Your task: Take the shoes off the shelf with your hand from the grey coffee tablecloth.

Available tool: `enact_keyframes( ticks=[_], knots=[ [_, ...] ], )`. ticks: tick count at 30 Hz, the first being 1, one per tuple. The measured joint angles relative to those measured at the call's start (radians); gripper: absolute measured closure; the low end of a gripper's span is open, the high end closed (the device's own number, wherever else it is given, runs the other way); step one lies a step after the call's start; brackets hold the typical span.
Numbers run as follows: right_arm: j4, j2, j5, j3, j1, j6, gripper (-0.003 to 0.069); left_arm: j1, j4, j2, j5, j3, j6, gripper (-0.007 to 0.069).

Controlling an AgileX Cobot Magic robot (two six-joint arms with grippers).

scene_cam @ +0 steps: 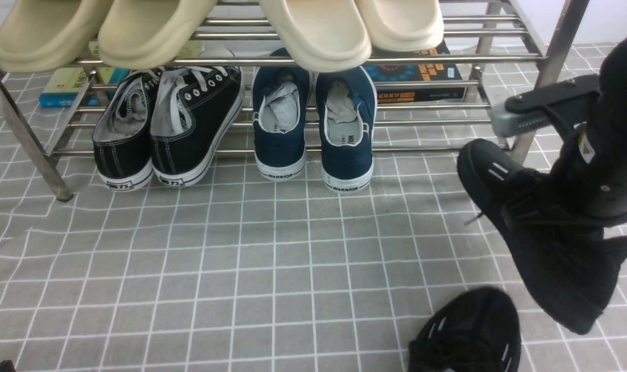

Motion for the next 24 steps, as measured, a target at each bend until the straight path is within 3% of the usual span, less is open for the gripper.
enact_keyframes(
  ticks=[6, 12, 15, 24],
  knots=[
    [-0.098, 0.002, -0.093, -0.012, -0.017, 0.048, 0.0655, 0.0, 0.0, 0.0, 0.0, 0.0, 0.0, 0.0384],
    [-0.098, -0.006, 0.008, -0.05, -0.052, -0.007, 0.0655, 0.0, 0.0, 0.0, 0.0, 0.0, 0.0, 0.0384],
    [-0.075, -0.034, 0.038, -0.05, -0.053, -0.023, 0.0655, 0.0, 0.0, 0.0, 0.0, 0.0, 0.0, 0.0384],
    [0.187, -0.076, 0.042, -0.048, -0.04, -0.053, 0.065, 0.0, 0.0, 0.0, 0.0, 0.0, 0.0, 0.0384]
  ],
)
